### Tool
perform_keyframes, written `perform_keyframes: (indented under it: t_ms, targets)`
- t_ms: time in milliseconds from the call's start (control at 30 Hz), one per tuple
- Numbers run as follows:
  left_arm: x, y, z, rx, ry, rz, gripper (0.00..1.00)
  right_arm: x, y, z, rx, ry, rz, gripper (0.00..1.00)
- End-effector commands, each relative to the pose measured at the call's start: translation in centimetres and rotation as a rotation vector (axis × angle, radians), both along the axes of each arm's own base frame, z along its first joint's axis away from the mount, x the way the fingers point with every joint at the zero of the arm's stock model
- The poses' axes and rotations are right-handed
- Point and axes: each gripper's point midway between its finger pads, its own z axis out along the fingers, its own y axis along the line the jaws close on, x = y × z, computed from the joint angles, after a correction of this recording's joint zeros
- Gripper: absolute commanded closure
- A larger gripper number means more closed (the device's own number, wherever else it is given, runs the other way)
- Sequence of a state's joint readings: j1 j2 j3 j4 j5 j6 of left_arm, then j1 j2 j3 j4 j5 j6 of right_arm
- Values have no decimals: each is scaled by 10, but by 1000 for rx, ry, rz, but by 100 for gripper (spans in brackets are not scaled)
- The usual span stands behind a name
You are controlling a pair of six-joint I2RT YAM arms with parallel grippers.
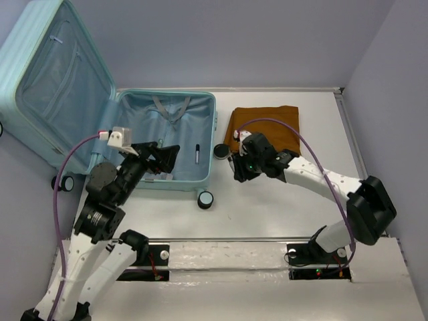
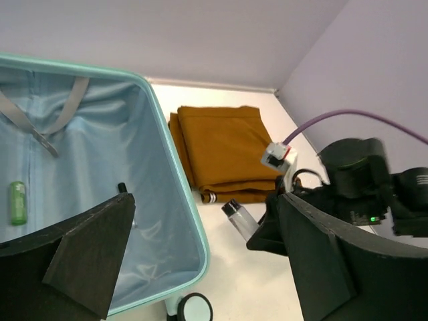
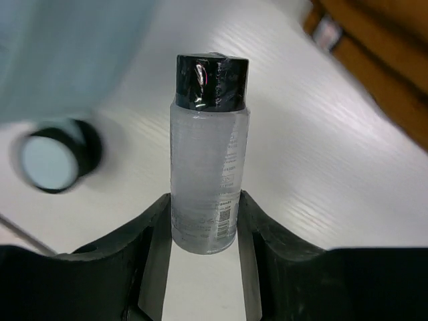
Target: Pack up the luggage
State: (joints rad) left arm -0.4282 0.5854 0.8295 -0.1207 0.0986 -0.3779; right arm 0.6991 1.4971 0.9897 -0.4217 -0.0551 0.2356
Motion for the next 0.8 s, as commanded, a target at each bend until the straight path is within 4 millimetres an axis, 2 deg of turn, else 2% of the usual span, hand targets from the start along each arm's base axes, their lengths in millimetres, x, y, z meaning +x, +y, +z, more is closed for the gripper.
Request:
perform_keyframes:
  t_ms: [0, 33, 67, 100, 133, 167, 233, 267, 333, 433, 467, 500, 533, 567, 600, 633, 700, 767]
  targets:
    - [-17, 25, -1, 21, -86, 81, 1, 11, 81, 120, 285, -222, 102, 79]
    - [-15, 34, -2, 20, -87, 131, 1, 16, 96, 143, 331, -255, 118, 78]
    - [-16, 39, 0, 18, -99, 150, 1, 21, 120, 162, 387, -278, 149, 79]
    - [-17, 40, 1, 21, -103, 154, 1, 19, 127, 148, 371, -249, 161, 79]
    - [-17, 41, 2, 23, -109, 157, 1, 22, 138, 151, 381, -254, 172, 79]
    - [-17, 42, 2, 25, -110, 163, 1, 29, 154, 176, 424, -289, 181, 68]
    - [-17, 44, 1, 35, -108, 171, 1, 38, 173, 179, 435, -297, 191, 37]
    - [-16, 44, -1, 41, -103, 171, 1, 48, 181, 179, 430, -309, 185, 16]
    - [-16, 42, -3, 47, -96, 165, 1, 72, 170, 177, 375, -367, 112, 2]
    - [-17, 41, -4, 50, -94, 154, 1, 88, 144, 168, 353, -363, 63, 5]
    - [-17, 41, -4, 53, -96, 152, 1, 101, 124, 176, 353, -387, 19, 9]
    - [-17, 41, -3, 52, -97, 151, 1, 106, 112, 174, 341, -395, 1, 12]
    - [-18, 40, -3, 52, -100, 149, 1, 108, 98, 158, 305, -385, -8, 22]
    - [-18, 41, -2, 51, -103, 150, 1, 112, 86, 153, 288, -385, -27, 27]
    - [-19, 41, -1, 51, -107, 148, 1, 118, 64, 143, 260, -376, -58, 32]
    - [-19, 41, -1, 51, -107, 147, 1, 123, 55, 146, 251, -391, -64, 36]
    - [-19, 40, -1, 53, -108, 142, 1, 127, 33, 116, 175, -370, -64, 46]
    - [-19, 39, 0, 52, -111, 135, 1, 124, 34, 93, 119, -340, 3, 48]
